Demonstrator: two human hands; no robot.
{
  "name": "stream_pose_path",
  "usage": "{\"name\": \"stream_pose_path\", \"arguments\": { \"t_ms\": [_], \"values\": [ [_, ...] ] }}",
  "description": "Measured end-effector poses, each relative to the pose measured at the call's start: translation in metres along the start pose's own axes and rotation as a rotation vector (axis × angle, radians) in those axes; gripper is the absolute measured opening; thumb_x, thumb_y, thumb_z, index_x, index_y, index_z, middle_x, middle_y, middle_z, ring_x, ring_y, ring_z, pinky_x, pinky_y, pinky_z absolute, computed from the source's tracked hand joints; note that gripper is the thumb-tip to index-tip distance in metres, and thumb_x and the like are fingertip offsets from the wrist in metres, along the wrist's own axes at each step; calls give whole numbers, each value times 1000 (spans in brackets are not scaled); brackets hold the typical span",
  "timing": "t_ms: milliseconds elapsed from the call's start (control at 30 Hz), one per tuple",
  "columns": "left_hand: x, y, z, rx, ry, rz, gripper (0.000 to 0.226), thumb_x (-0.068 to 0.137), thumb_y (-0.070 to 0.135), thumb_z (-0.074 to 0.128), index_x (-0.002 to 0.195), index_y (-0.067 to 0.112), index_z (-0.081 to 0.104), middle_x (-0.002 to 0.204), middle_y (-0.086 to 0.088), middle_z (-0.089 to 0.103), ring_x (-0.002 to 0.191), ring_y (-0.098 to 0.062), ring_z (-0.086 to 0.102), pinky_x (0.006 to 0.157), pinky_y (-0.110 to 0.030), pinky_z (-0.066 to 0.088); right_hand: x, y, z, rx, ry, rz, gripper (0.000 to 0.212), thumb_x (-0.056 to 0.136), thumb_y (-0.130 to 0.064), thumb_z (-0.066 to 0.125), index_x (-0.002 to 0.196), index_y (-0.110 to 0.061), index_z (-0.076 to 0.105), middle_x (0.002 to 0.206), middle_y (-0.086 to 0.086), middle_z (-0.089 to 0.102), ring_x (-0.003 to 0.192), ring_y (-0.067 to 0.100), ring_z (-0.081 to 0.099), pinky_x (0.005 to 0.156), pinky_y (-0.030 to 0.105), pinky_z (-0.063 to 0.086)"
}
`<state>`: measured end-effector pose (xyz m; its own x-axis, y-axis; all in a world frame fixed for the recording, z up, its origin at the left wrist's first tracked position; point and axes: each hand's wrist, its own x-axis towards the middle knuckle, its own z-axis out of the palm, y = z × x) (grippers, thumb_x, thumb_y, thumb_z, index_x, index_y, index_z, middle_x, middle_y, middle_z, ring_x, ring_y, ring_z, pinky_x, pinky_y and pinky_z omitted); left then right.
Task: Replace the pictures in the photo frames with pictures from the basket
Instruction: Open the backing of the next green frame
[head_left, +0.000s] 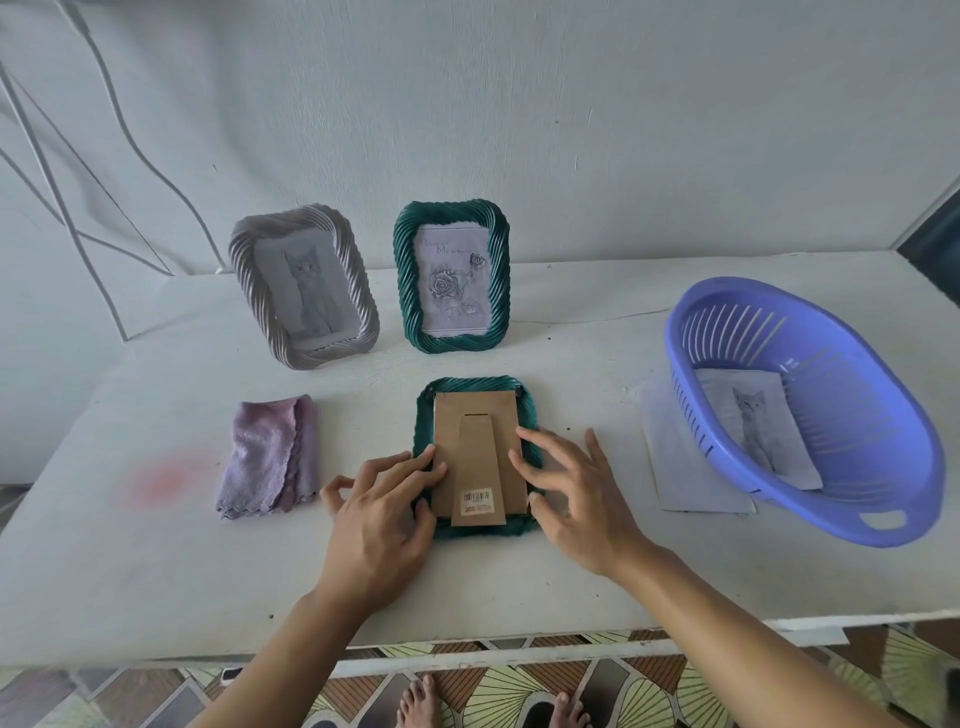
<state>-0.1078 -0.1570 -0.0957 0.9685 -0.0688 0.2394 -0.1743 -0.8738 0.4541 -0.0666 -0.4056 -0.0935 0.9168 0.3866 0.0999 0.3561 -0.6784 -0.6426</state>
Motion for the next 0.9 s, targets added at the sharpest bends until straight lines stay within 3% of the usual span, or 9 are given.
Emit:
{"name": "stream_pose_path", "arguments": {
  "t_ms": [167, 333, 467, 533, 600, 700, 833, 900],
  "values": [
    [0, 0, -1, -4, -15, -2, 39, 88, 34, 45, 120, 41, 66, 139, 27, 53, 125, 0, 48, 90, -43, 29, -1, 2, -3, -2, -33, -19, 52, 89, -15, 46, 139, -27, 55, 157, -22, 27, 145, -9, 12, 121, 40, -13],
    [1, 0, -3, -19, -50, -15, 39, 89, 36, 42, 120, 41, 65, 139, 29, 51, 126, 2, 44, 90, -40, 25, 1, 0, -4, 43, -37, 24, 52, 88, -18, 44, 138, -28, 56, 155, -24, 29, 145, -10, 12, 123, 40, -11],
    [6, 0, -6, -63, -71, -58, 37, 89, 41, 42, 118, 44, 64, 135, 36, 50, 124, 7, 39, 89, -35, 19, 7, -4, -5, 189, -14, 120, 49, 84, -21, 43, 127, -30, 66, 147, -26, 41, 139, -13, 25, 124, 41, -7],
    [12, 1, -9, -70, -70, -68, 33, 91, 41, 45, 118, 45, 63, 129, 38, 50, 120, 6, 40, 90, -36, 20, 13, -9, -7, 211, 28, 154, 36, 91, -26, 50, 119, -29, 71, 139, -23, 52, 127, -18, 35, 123, 45, 7],
    [22, 3, -13, -71, -76, -89, 32, 93, 40, 48, 122, 41, 62, 120, 33, 51, 116, 0, 45, 90, -37, 23, 21, -13, -9, 142, 98, 166, 29, 96, -31, 56, 121, -27, 70, 131, -17, 60, 117, -16, 44, 117, 46, 26],
    [40, 4, -15, -87, -77, -170, 39, 92, 44, 48, 128, 35, 61, 113, 18, 51, 109, -6, 48, 88, -36, 23, 35, -21, -9, 0, 186, 177, 44, 93, -47, 52, 129, -24, 65, 121, -9, 64, 118, 10, 51, 104, 44, 41],
    [57, 5, -12, 28, -117, -232, 39, 96, 46, 50, 132, 34, 60, 119, 9, 48, 119, -13, 47, 91, -39, 24, 49, -35, -5, -244, 192, 171, 54, 86, -67, 40, 103, -29, 73, 101, -12, 62, 106, 16, 52, 93, 43, 39],
    [60, 6, -12, 48, -146, -239, 37, 98, 46, 48, 130, 34, 61, 117, 10, 47, 113, -12, 49, 90, -40, 25, 53, -42, 0, -349, 166, 169, 59, 81, -75, 37, 95, -30, 72, 98, -13, 59, 102, 16, 50, 89, 42, 36]
  ]
}}
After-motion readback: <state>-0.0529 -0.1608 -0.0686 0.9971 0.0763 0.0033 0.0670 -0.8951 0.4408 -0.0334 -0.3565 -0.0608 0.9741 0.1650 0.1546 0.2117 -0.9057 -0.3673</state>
